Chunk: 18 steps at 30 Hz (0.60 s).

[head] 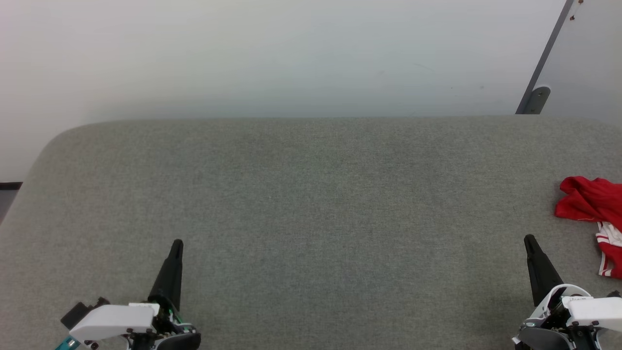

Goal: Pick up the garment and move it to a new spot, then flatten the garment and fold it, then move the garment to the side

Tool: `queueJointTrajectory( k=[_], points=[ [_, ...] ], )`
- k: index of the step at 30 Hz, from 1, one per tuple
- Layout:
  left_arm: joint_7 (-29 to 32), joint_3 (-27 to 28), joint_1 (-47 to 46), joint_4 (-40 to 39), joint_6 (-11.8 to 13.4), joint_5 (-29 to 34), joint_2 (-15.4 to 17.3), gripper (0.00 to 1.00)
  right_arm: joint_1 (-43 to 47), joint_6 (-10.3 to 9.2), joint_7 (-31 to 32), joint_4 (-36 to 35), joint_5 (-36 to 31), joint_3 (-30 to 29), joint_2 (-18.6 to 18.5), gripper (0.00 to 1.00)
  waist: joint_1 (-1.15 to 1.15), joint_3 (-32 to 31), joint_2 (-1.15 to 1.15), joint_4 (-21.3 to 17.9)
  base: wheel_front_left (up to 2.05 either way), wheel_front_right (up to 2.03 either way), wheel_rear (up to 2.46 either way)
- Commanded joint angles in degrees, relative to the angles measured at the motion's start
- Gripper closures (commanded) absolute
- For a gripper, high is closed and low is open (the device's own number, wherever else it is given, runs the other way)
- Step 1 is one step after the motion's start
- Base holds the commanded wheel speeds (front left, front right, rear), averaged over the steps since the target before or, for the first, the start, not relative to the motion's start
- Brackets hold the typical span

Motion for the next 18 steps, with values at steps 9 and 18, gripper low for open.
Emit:
queueJointTrajectory(
  k=[9, 18],
  points=[
    [0.2, 0.2, -0.6, 0.1, -0.2, 0.1, -0.2, 1.00, -0.2, -0.06, 0.1, 0.0, 0.2, 0.2, 0.2, 1.00, 0.00, 0.0, 0.00, 0.0, 0.00, 0.00, 0.00],
    [0.3, 0.3, -0.6, 0.1, -0.2, 0.2, -0.2, 1.00, -0.2, -0.07, 0.1, 0.0, 0.2, 0.2, 0.2, 1.00, 0.00, 0.0, 0.00, 0.0, 0.00, 0.00, 0.00]
  ],
)
